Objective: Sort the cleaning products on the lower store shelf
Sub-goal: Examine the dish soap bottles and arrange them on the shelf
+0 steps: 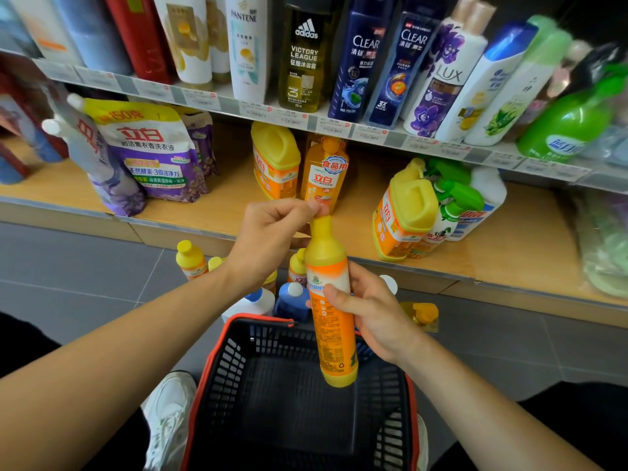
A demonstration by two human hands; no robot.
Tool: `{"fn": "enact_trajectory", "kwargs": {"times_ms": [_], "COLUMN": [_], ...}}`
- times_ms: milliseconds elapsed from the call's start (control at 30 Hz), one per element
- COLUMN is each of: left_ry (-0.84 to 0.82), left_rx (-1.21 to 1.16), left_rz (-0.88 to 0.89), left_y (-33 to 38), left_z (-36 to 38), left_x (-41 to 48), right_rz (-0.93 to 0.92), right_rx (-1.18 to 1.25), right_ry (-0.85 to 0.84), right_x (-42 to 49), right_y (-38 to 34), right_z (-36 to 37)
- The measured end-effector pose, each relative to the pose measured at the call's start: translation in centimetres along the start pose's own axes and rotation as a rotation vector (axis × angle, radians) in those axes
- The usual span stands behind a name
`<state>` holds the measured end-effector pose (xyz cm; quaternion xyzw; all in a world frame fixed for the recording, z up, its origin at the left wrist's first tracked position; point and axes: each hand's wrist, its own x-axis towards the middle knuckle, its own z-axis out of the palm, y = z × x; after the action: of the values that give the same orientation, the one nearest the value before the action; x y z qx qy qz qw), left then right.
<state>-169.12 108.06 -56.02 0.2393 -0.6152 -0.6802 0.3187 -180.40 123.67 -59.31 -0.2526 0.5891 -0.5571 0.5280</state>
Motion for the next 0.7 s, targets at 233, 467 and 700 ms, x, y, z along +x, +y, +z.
{"fn": "enact_trajectory", "kwargs": {"times_ms": [233, 467, 700], "left_ry": [-0.09, -0.164, -0.095], "left_rx": [0.059, 0.092, 0.162], "left_rz": [0.095, 0.179, -0.078], "left_y": [-0.2, -1.0, -3.1], "left_z": [-0.4, -0.5, -0.7], "left_x": [-0.2, -0.3, -1.3], "right_rz": [-0.026, -0.124, -0.198], "right_rx": [-0.011, -0.099, -0.123], "right_ry": [0.014, 0.091, 0.232], "right_x": [0.3, 0.8, 1.3], "right_y": [0.3, 0.0, -0.9], "right_z": [-0.4, -0.8, -1.8]}}
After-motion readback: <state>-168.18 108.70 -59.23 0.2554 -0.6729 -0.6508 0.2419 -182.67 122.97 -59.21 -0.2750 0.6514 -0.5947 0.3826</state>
